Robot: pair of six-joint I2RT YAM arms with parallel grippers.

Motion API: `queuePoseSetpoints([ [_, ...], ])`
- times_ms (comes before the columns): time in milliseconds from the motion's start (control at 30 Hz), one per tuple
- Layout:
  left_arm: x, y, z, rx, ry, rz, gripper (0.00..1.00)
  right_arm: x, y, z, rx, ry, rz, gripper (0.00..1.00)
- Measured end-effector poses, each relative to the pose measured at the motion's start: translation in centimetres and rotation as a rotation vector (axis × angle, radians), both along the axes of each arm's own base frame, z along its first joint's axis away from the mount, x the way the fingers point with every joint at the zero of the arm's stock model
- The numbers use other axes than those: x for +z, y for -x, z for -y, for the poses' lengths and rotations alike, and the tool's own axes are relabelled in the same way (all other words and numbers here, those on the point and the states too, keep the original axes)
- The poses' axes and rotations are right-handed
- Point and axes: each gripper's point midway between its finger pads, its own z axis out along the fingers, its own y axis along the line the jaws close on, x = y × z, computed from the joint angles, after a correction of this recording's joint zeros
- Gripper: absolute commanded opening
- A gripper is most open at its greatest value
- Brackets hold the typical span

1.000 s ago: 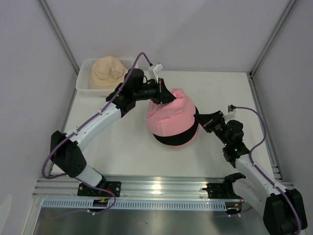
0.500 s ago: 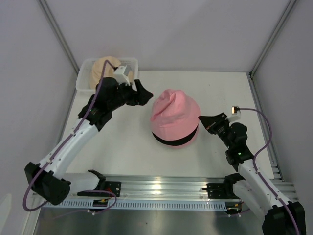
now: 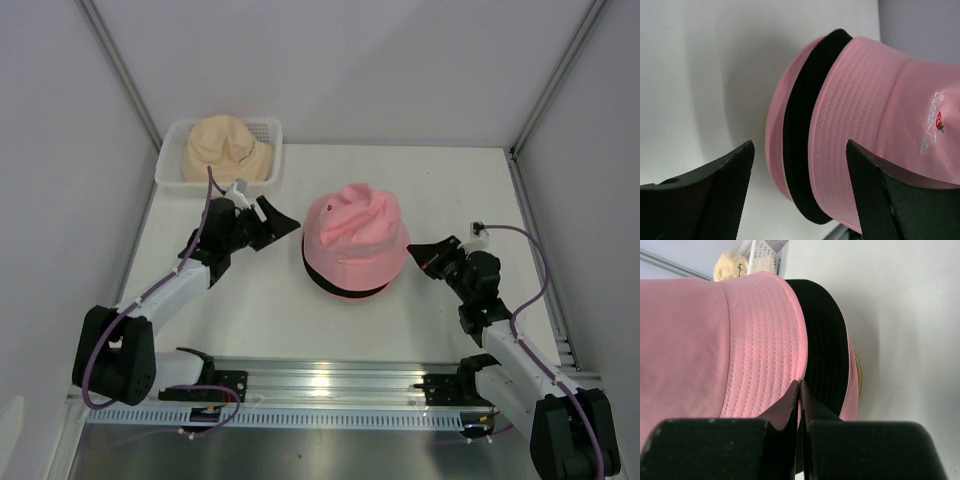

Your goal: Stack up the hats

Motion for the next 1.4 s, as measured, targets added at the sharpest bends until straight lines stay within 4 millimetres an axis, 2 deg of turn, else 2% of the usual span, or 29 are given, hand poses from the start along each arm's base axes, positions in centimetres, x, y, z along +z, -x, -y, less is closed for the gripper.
queuePoseSetpoints([
  [100,-1.1,0.7,1.3,-0.021,0.121,-0.037,0.75,0.0,0.1,0.1,0.002,0.018,0.024,0.00],
  [333,1.4,0.0,3.8,-0.103,0.322,0.030,0.72,-0.8,-0.1,0.2,0.005,0.044,0.023,0.00],
  [667,-0.2,-0.7,5.2,-0.160,0.368,0.017,0.71,-2.1,-0.4,0.1,0.007,0.054,-0.013,0.00],
  [900,0.0,-1.0,5.5,-0.184,0.371,0.043,0.55,-2.8,-0.8,-0.1,0.016,0.058,-0.040,0.00],
  [967,0.2,-1.2,5.7,-0.192,0.374,0.048,0.40,-3.0,-0.9,-0.2,0.019,0.060,-0.048,0.00],
  [1000,0.1,-1.4,5.8,-0.194,0.375,0.047,0.24,-3.1,-0.9,-0.3,0.021,0.060,-0.052,0.00],
  [1100,-0.3,-1.6,6.1,-0.202,0.381,0.042,0.02,-3.3,-1.1,-0.4,0.024,0.062,-0.060,0.00],
  [1300,-0.9,-1.9,6.4,-0.200,0.375,0.025,0.01,-3.4,-1.4,-0.8,0.031,0.069,-0.069,0.00],
  [1400,-2.3,-2.0,6.0,-0.155,0.324,-0.019,0.01,-3.5,-1.6,-0.7,0.029,0.084,-0.077,0.00],
])
